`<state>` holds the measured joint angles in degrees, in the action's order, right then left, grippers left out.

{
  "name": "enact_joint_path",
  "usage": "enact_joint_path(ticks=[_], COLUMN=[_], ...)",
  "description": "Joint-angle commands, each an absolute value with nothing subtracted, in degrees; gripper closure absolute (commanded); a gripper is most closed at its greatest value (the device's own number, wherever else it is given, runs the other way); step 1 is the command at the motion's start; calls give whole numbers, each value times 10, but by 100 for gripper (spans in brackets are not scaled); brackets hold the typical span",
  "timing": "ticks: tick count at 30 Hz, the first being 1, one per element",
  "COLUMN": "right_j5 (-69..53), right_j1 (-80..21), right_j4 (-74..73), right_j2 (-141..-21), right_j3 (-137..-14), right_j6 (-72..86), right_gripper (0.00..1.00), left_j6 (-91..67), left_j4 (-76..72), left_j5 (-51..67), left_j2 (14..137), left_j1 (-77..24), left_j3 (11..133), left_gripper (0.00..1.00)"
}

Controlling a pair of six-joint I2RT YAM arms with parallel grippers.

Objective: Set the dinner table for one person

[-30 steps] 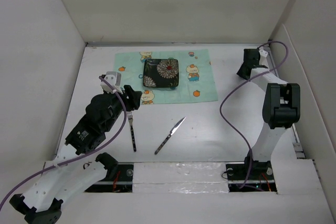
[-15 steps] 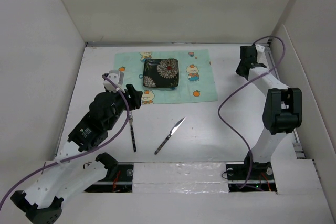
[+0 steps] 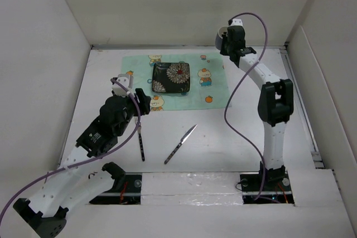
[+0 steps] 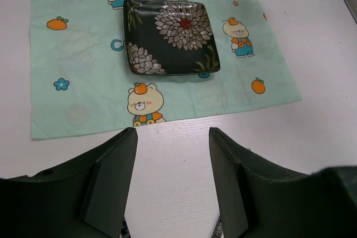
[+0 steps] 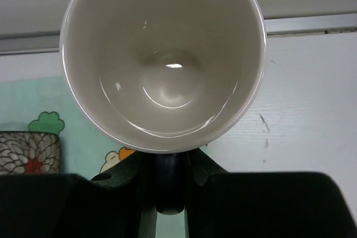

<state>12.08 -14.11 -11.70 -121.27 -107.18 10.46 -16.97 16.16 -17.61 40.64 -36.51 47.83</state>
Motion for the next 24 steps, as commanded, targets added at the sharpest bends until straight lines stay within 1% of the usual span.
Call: enact_joint_path(ticks=[1, 3, 7, 17, 19, 24], right_j5=[105, 112, 105, 96, 100, 131], right_j1=[-142, -148, -158, -175, -175, -180], right_j4=[-97, -112, -114, -105, -117, -114], right_j2=[-1253, -1285, -1309, -1317, -1330, -1341], right_j3=[-1152, -1190, -1198, -1170, -1187, -1183], right_j6=[76, 75, 77, 75, 76, 73], right_gripper=[100, 100, 100, 100, 100, 100], left_j6=[-168, -168, -170, -168, -168, -168], left_j4=[153, 155, 155, 155, 156, 157], left_j5=[-193, -197, -205, -206, -206, -205], left_j2=[410, 413, 416, 426, 426, 426], left_j1=[-363, -363, -363, -363, -363, -363], left_j3=[477, 478, 478, 480, 480, 480], left_gripper=[49, 49, 49, 49, 49, 49])
